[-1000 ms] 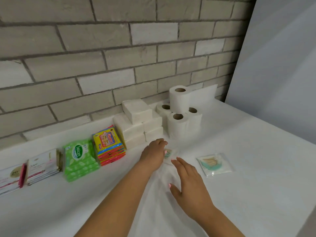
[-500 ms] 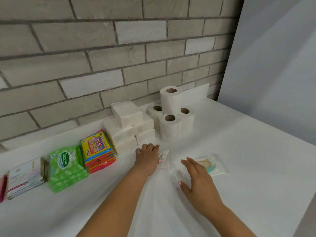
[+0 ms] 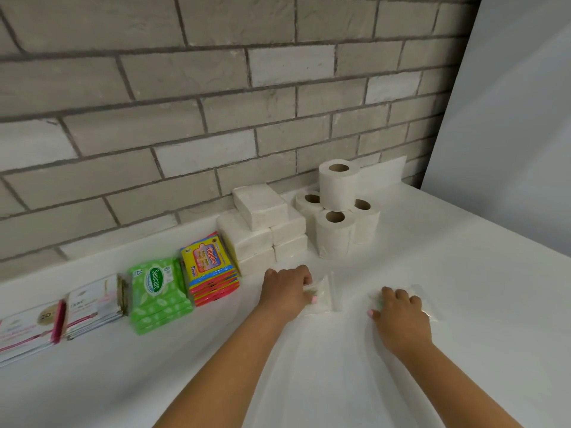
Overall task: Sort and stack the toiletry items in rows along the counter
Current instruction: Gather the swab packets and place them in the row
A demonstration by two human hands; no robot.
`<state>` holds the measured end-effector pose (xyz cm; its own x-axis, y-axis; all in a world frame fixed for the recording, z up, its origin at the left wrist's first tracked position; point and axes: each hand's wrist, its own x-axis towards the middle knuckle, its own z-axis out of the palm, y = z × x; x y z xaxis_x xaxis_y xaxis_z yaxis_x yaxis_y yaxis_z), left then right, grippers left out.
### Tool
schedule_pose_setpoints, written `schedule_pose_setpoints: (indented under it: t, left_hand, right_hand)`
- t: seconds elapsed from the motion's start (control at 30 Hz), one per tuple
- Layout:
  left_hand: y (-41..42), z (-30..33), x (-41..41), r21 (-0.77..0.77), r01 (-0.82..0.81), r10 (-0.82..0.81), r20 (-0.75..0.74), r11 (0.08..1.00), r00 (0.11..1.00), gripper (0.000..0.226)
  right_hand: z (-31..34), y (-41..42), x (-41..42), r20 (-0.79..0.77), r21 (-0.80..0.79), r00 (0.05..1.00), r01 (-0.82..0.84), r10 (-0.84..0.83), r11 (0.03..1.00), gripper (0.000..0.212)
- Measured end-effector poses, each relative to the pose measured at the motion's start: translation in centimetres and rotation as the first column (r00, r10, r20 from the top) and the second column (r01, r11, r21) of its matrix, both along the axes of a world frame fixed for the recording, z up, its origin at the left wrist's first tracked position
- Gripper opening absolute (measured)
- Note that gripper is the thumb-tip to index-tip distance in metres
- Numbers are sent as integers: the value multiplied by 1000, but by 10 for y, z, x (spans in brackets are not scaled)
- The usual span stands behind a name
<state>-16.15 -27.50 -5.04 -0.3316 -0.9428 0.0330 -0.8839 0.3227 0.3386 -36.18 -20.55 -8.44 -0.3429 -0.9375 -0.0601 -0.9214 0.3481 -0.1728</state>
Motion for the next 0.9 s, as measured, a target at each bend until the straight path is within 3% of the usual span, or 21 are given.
schedule_pose_setpoints:
  t: [0.2,0.4,0.5,0.63,0.77,0.9]
  left_hand:
    - [10,2,14,135,-66,76,-69,989,995,42]
    - [23,0,34,222,-161,220,-278,962,935,63]
    - [29,-3,45,269,-195,300,-438,943,847,66]
    - [41,-2,62,442,-166,444,-654,881,613,59]
    - [54,-3,81,525,-109,514,-733,844,446,68]
    - [67,-1,103,537,-45,510,-766,842,392,58]
  right_hand:
    - [-3,0,7,-59,-35,998,-22,20,999,36]
    - [-2,7,17,-158,-85,983,-106,92,991,40]
    - [7,14,26,-200,-147,972,-155,124,977,41]
    - [21,18,50,-141,-281,979,-182,147,942,48]
    - [30,25,94,10,-475,961,-240,278,847,56]
    - [31,30,148,-102,-678,859,-429,502,597,58]
